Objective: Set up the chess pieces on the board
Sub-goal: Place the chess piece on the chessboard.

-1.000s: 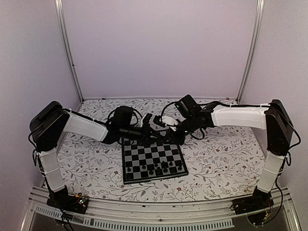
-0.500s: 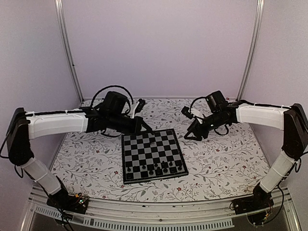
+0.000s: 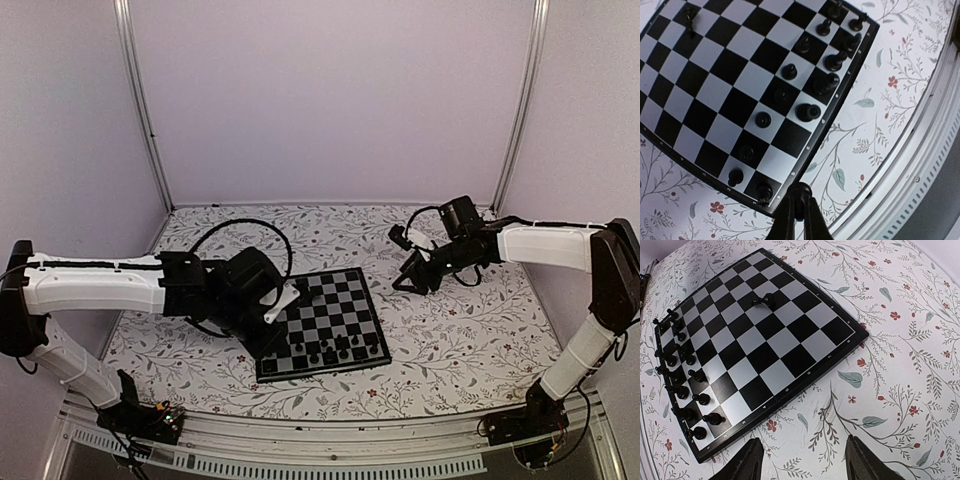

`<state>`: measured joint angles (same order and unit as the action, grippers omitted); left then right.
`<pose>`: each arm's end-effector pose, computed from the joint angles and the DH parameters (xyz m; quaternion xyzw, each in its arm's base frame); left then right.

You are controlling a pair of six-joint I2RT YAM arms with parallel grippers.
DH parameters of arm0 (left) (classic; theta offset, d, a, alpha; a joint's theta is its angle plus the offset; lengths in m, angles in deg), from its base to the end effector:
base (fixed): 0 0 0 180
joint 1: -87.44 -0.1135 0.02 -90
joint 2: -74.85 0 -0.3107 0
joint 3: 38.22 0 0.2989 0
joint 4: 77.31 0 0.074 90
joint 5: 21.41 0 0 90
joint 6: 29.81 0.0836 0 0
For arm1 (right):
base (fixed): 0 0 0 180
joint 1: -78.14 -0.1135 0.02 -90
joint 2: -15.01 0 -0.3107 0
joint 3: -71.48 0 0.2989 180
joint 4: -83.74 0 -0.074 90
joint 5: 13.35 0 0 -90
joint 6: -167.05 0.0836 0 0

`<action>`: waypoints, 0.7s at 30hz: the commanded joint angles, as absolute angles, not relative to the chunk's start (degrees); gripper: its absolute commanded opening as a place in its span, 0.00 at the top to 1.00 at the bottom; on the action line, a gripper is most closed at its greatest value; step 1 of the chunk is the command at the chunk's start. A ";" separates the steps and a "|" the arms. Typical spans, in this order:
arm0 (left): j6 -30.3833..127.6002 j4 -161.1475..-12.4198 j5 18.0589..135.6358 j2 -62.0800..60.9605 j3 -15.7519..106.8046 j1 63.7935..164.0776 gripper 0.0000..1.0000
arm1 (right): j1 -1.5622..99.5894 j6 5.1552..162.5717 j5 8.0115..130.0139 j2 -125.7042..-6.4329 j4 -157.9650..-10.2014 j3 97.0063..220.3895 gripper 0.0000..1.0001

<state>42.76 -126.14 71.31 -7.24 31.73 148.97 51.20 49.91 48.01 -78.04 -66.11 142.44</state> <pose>0.1614 -0.3060 0.2207 0.3688 0.8948 -0.1770 0.1788 0.3418 0.2186 0.1948 -0.4881 0.7802 0.2335 0.3139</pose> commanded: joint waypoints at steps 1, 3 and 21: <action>41.16 -127.97 68.76 -6.48 28.96 151.47 1.00 | 51.14 48.94 49.47 -78.40 -68.24 141.69 0.40; 40.78 -127.35 68.76 -7.13 28.74 151.91 1.00 | 51.11 48.94 49.67 -78.48 -68.24 141.68 0.40; 39.60 -124.79 64.68 -15.94 29.69 152.22 1.00 | 51.08 48.84 49.93 -78.56 -68.20 141.49 0.40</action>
<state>40.18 -125.77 66.28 -14.58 28.91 151.47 51.20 49.15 49.17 -78.07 -67.20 142.22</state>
